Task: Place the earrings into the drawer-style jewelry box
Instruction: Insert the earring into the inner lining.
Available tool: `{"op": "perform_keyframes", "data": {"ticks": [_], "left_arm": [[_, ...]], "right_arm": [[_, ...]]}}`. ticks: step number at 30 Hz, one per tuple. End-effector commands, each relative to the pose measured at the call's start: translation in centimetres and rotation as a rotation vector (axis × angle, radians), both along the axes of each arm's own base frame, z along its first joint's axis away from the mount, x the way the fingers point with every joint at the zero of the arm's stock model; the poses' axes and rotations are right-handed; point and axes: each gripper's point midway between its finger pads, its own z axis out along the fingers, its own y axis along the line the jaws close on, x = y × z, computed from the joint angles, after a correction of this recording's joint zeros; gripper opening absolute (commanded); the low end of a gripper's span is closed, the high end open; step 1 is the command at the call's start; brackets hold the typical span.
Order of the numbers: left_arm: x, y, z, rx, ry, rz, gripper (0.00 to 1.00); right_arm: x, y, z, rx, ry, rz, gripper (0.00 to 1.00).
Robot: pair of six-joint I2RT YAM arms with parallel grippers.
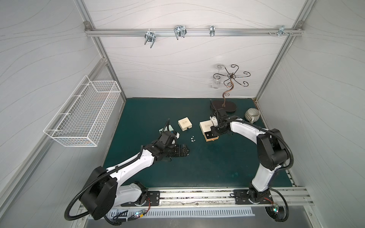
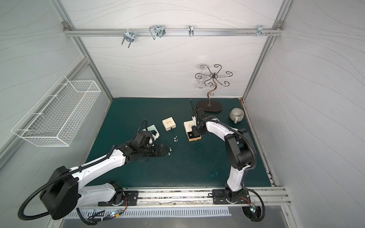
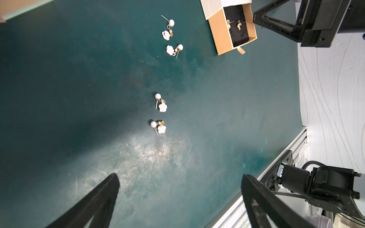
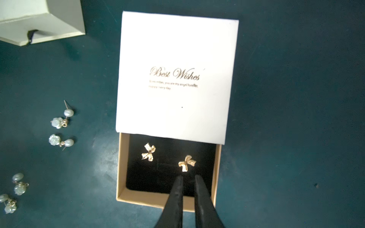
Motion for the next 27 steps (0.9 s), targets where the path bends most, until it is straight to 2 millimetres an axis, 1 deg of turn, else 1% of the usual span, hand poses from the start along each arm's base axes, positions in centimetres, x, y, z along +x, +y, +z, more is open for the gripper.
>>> {"op": "perform_keyframes", "data": {"ticks": [1, 11, 15, 18, 23, 27], "left_arm": [[0.4, -0.2, 0.8, -0.009, -0.027, -0.003, 0.99], [0.5, -0.2, 0.9, -0.007, -0.031, -0.001, 0.99], [0.6, -0.1, 1.0, -0.001, -0.033, 0.001, 0.99], [0.9, -0.1, 1.3, 0.015, -0.052, -0.006, 0.99], [2.7, -0.7, 3.3, 0.039, -0.111, -0.025, 0.99], [4.6, -1.8, 4.6, 0.062, -0.145, -0.062, 0.99]], "right_arm": [[0.6, 0.2, 2.0, 0.035, -0.036, 0.009, 0.16], [0.4, 0.0, 4.0, 0.089, -0.065, -0.006, 0.16], [-0.1, -0.1, 4.2, 0.100, -0.065, -0.009, 0.16], [-0.6, -0.2, 4.3, 0.116, -0.063, -0.015, 0.16], [-1.9, -0.1, 4.9, 0.209, -0.078, -0.036, 0.16], [-3.1, -0.4, 4.7, 0.277, -0.085, -0.072, 0.16]]}}
